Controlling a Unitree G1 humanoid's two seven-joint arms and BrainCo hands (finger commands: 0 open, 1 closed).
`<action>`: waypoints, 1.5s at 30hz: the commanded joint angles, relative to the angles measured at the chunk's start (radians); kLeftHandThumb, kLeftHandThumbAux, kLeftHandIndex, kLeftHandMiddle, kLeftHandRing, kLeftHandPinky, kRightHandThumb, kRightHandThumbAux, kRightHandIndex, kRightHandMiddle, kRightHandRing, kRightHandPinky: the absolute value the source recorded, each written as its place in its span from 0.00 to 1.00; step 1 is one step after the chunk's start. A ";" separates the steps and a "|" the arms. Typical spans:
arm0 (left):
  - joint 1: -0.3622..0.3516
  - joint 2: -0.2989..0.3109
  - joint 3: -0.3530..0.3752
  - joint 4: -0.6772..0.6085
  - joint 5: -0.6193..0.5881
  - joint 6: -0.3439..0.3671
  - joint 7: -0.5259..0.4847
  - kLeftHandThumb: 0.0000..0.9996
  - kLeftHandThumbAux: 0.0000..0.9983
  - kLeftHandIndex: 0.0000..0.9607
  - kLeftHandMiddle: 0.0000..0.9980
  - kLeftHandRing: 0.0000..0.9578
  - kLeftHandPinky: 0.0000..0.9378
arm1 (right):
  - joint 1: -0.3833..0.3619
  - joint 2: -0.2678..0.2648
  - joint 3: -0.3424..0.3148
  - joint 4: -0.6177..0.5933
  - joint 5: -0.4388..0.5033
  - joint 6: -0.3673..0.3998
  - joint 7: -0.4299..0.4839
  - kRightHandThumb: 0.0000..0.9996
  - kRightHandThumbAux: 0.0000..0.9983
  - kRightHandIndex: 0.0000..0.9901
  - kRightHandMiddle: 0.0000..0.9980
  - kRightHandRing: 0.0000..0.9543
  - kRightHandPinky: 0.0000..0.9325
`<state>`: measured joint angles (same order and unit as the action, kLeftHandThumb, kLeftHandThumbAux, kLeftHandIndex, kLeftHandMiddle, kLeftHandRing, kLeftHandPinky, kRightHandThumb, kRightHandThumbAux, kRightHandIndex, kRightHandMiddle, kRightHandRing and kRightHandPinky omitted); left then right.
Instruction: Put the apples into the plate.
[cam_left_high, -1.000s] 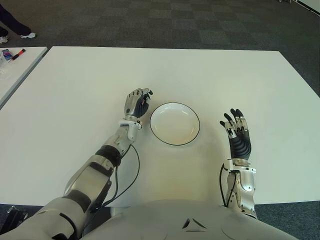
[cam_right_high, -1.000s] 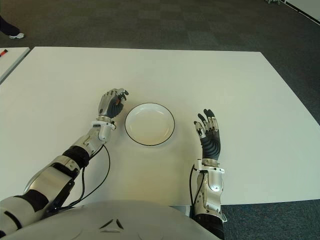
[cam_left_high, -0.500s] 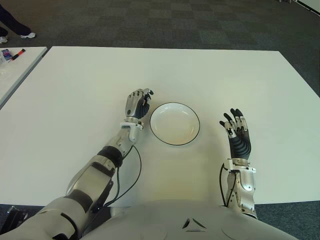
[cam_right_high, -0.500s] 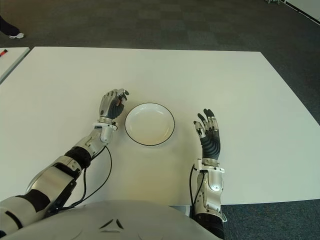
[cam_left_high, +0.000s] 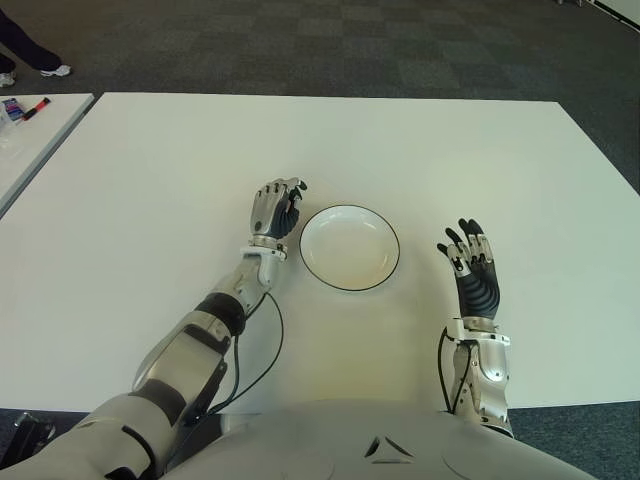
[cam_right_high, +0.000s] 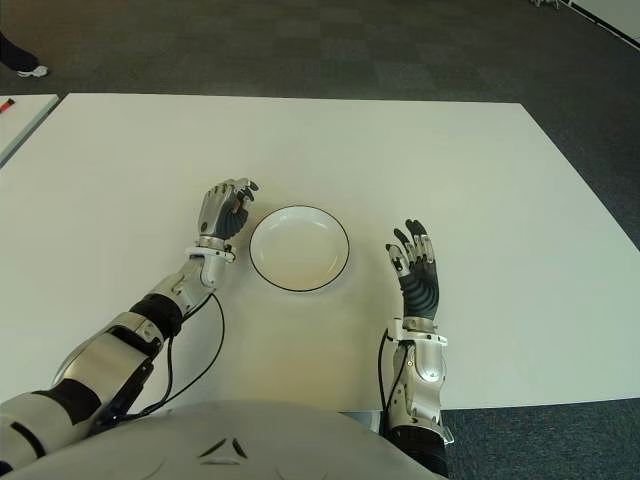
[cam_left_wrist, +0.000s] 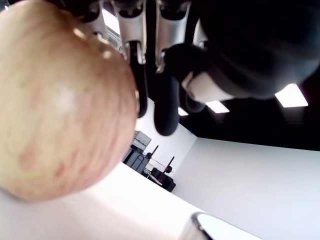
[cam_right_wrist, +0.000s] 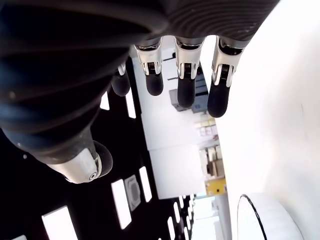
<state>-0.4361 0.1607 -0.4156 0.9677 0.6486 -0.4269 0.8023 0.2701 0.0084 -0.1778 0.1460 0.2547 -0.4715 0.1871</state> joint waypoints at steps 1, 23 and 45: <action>0.012 -0.003 -0.013 0.025 0.013 0.000 0.003 0.85 0.67 0.41 0.54 0.90 0.89 | -0.009 0.000 -0.005 0.018 0.001 -0.005 0.002 0.41 0.64 0.06 0.08 0.12 0.25; 0.004 -0.003 -0.011 0.022 0.022 0.009 0.026 0.85 0.67 0.41 0.54 0.90 0.88 | -0.030 -0.004 -0.008 0.056 0.006 -0.018 0.015 0.41 0.64 0.08 0.09 0.14 0.27; 0.047 0.010 0.002 -0.100 0.040 -0.023 0.096 0.85 0.67 0.42 0.54 0.90 0.89 | -0.030 -0.006 -0.001 0.061 -0.020 -0.005 -0.001 0.41 0.63 0.08 0.08 0.13 0.27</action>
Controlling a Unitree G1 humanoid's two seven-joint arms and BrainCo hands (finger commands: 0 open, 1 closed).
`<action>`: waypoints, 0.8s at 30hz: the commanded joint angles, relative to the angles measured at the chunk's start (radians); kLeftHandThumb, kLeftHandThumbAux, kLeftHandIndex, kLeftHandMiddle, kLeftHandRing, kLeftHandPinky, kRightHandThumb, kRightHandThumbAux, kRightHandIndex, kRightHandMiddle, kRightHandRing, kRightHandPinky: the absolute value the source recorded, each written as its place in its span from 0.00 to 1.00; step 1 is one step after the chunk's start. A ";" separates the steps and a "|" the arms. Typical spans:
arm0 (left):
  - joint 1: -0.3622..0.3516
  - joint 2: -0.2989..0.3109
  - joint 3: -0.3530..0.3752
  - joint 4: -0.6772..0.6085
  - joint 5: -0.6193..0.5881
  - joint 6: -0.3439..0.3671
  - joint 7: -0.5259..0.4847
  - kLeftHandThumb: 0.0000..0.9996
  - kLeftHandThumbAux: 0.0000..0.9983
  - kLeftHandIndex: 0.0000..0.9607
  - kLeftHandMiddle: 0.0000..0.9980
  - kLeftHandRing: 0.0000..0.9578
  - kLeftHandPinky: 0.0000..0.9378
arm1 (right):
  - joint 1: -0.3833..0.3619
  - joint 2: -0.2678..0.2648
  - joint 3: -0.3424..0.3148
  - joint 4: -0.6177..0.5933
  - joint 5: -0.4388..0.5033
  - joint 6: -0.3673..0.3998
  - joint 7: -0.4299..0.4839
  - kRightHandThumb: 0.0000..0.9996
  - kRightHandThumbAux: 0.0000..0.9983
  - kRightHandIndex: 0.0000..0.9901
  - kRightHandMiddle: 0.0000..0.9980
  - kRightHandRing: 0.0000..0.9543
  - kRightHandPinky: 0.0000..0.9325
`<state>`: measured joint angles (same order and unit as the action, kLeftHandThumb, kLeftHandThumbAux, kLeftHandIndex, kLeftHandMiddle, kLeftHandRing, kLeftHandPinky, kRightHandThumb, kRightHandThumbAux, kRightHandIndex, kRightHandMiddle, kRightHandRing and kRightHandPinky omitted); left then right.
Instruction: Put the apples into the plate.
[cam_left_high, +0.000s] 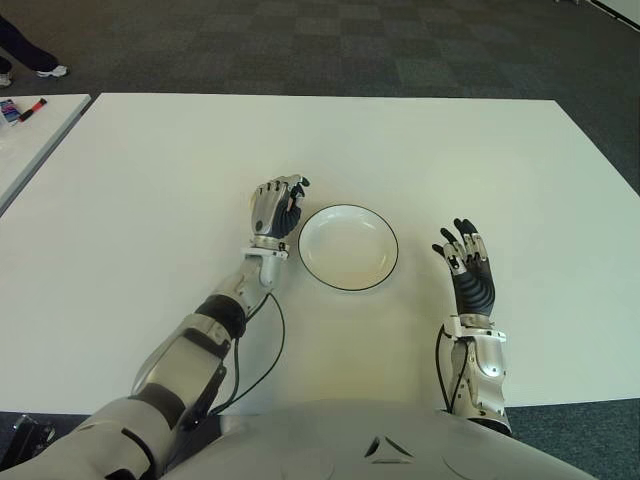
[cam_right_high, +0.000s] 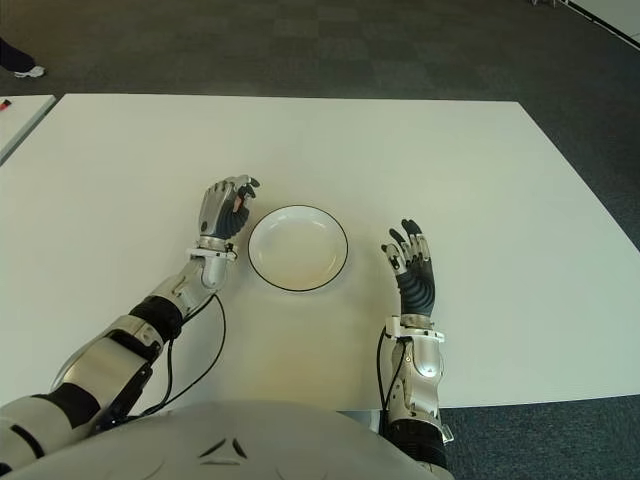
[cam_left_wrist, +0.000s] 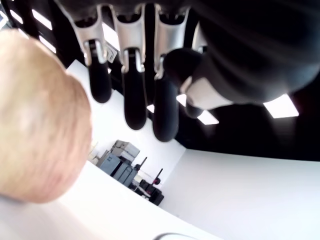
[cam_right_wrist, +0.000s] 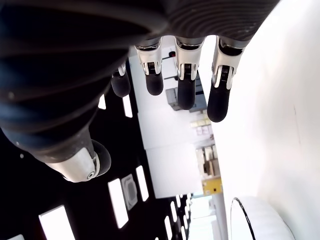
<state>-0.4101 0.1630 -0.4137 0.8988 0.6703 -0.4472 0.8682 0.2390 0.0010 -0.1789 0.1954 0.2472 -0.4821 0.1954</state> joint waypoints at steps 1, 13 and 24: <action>0.027 0.008 0.000 -0.050 0.024 -0.001 0.042 0.85 0.67 0.42 0.54 0.90 0.89 | 0.002 0.002 0.000 0.011 -0.014 0.009 -0.011 0.41 0.63 0.08 0.08 0.13 0.27; 0.061 0.011 0.006 -0.146 0.054 0.025 0.084 0.85 0.67 0.41 0.53 0.90 0.90 | 0.006 0.007 0.007 0.001 -0.018 0.025 -0.023 0.43 0.62 0.09 0.07 0.12 0.27; 0.084 0.021 0.011 -0.225 0.080 0.052 0.096 0.85 0.67 0.41 0.53 0.90 0.90 | 0.010 0.005 0.015 -0.004 -0.032 0.032 -0.033 0.41 0.62 0.09 0.06 0.12 0.27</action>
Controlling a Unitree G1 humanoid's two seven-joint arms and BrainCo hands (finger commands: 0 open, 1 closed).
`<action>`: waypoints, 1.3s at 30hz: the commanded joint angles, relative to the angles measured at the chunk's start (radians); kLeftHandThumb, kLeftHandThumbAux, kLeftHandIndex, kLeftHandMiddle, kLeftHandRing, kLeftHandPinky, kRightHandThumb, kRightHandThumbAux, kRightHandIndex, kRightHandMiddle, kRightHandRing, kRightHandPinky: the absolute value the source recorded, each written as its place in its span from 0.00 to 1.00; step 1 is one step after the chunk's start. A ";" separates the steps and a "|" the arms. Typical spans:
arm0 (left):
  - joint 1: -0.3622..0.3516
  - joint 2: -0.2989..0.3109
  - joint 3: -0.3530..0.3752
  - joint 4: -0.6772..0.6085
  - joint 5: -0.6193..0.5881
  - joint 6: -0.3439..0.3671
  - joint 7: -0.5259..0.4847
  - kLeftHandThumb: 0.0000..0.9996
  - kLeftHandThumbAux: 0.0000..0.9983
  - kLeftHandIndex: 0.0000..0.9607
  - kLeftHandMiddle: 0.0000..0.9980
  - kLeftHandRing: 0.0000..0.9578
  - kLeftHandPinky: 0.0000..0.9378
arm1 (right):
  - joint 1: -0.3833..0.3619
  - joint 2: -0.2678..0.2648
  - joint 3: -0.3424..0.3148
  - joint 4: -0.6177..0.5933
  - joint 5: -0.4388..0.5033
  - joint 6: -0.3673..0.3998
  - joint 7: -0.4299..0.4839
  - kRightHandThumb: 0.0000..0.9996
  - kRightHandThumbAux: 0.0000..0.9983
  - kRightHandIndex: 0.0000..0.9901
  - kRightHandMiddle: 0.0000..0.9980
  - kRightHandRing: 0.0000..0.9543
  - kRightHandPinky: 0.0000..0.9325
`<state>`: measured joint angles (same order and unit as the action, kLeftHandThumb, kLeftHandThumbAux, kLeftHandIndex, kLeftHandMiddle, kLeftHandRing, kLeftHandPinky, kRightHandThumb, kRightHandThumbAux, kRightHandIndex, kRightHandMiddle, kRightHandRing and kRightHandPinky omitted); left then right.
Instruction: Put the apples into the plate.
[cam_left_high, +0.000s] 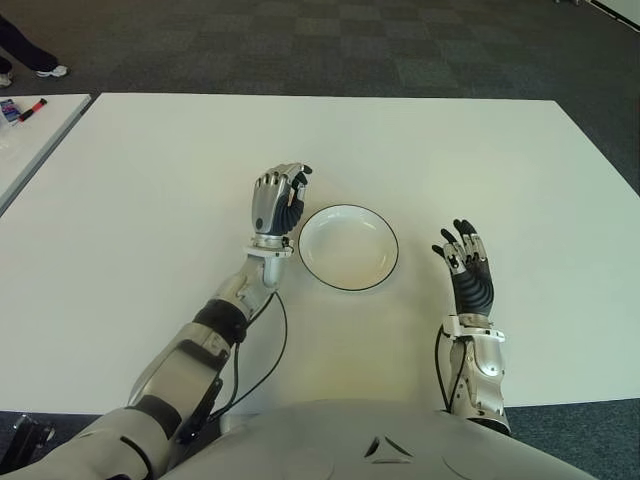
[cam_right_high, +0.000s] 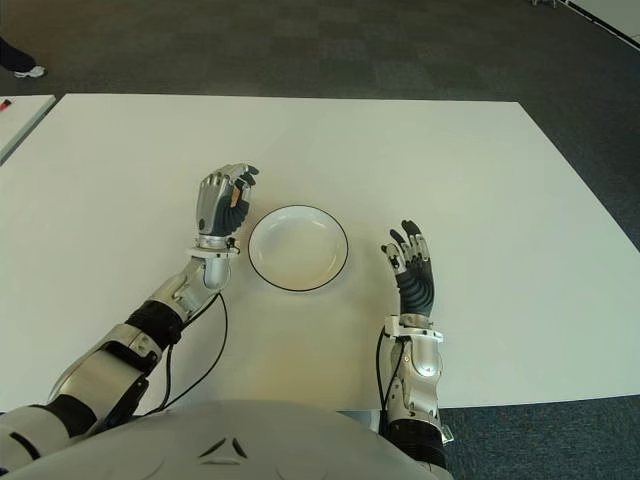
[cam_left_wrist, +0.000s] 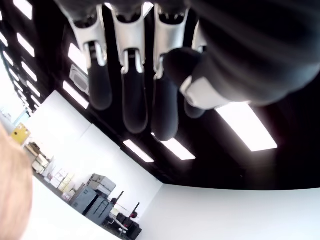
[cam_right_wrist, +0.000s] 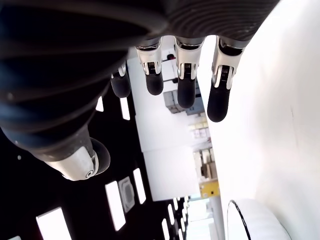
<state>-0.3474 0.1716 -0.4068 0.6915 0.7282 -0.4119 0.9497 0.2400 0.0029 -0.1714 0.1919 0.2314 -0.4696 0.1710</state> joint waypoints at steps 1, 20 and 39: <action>0.022 0.013 0.005 -0.021 0.022 0.018 0.014 0.85 0.67 0.41 0.53 0.90 0.89 | 0.008 0.004 0.007 0.000 -0.017 0.020 -0.010 0.41 0.62 0.09 0.06 0.12 0.27; 0.040 0.016 0.006 -0.070 0.018 0.056 -0.021 0.85 0.67 0.41 0.53 0.90 0.89 | 0.013 0.007 0.012 -0.008 -0.036 0.029 -0.033 0.42 0.62 0.10 0.06 0.12 0.27; 0.047 0.010 0.019 -0.076 -0.003 0.071 -0.055 0.85 0.67 0.41 0.53 0.89 0.87 | 0.019 0.004 0.019 -0.009 -0.073 0.018 -0.063 0.42 0.62 0.08 0.05 0.11 0.24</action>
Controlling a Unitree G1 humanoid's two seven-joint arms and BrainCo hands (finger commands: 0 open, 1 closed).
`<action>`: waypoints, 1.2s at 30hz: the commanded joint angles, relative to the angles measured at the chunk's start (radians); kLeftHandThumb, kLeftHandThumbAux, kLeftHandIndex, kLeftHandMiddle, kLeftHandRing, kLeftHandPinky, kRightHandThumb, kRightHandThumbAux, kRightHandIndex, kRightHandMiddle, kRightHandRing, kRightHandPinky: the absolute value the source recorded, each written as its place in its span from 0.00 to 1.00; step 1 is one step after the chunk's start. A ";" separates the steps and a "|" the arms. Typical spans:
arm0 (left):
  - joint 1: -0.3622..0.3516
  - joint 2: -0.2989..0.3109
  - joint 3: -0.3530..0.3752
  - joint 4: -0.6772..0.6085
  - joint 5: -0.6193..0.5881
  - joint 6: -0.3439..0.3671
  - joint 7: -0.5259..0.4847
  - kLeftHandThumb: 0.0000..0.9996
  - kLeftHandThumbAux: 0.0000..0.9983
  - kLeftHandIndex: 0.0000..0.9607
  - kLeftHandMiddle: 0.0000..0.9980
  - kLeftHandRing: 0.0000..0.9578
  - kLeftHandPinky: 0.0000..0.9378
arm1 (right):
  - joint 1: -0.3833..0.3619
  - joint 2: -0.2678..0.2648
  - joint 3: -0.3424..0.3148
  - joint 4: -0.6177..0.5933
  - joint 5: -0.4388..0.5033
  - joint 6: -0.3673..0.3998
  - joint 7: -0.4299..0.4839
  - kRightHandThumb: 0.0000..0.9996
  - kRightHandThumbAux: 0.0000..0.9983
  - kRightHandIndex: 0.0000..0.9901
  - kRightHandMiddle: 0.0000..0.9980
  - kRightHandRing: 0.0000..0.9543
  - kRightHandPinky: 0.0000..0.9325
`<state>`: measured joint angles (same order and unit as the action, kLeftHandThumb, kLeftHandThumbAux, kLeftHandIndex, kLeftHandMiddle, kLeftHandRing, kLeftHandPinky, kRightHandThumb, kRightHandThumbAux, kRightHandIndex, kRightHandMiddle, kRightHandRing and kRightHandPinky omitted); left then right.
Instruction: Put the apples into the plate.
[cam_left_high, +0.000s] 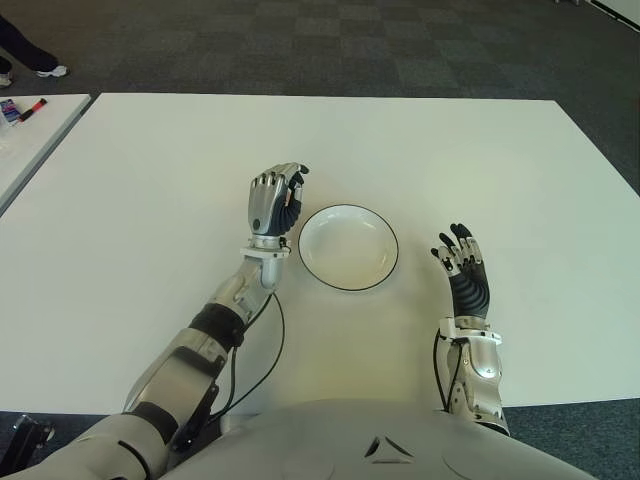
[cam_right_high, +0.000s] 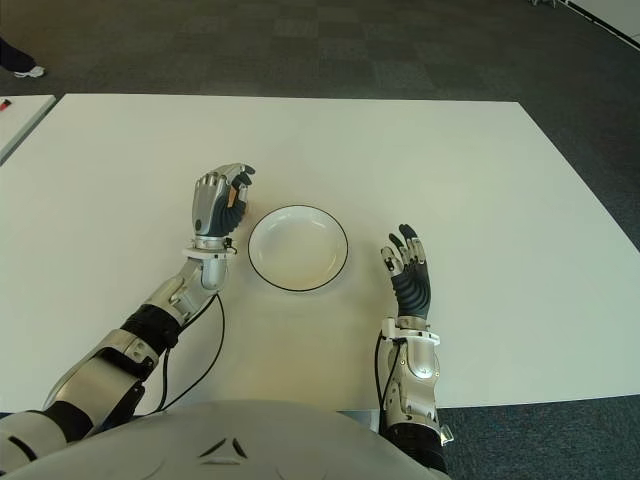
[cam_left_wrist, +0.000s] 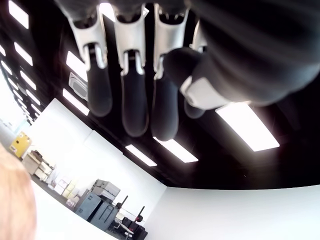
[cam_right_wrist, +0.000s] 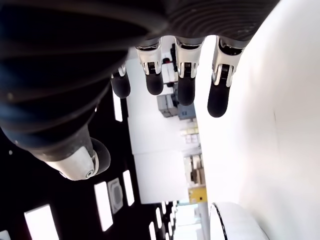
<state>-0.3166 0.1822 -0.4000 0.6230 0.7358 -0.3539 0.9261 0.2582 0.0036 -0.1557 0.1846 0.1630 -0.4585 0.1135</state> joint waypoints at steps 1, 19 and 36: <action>0.016 -0.002 0.015 -0.004 -0.017 0.013 -0.039 0.85 0.67 0.41 0.54 0.89 0.87 | 0.001 0.003 0.003 -0.002 -0.004 0.005 -0.004 0.42 0.62 0.08 0.05 0.11 0.25; -0.028 0.002 0.008 0.102 0.038 0.255 -0.102 0.76 0.50 0.24 0.28 0.35 0.41 | -0.002 0.000 -0.009 0.017 0.042 -0.014 0.038 0.39 0.63 0.09 0.08 0.13 0.26; -0.002 0.010 -0.030 0.038 0.072 0.469 -0.233 0.60 0.32 0.00 0.00 0.02 0.20 | 0.004 -0.005 -0.015 0.021 0.030 -0.013 0.045 0.37 0.66 0.08 0.08 0.12 0.24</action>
<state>-0.3305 0.1847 -0.4202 0.6674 0.8043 0.1039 0.7179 0.2620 -0.0019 -0.1718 0.1935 0.1983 -0.4646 0.1596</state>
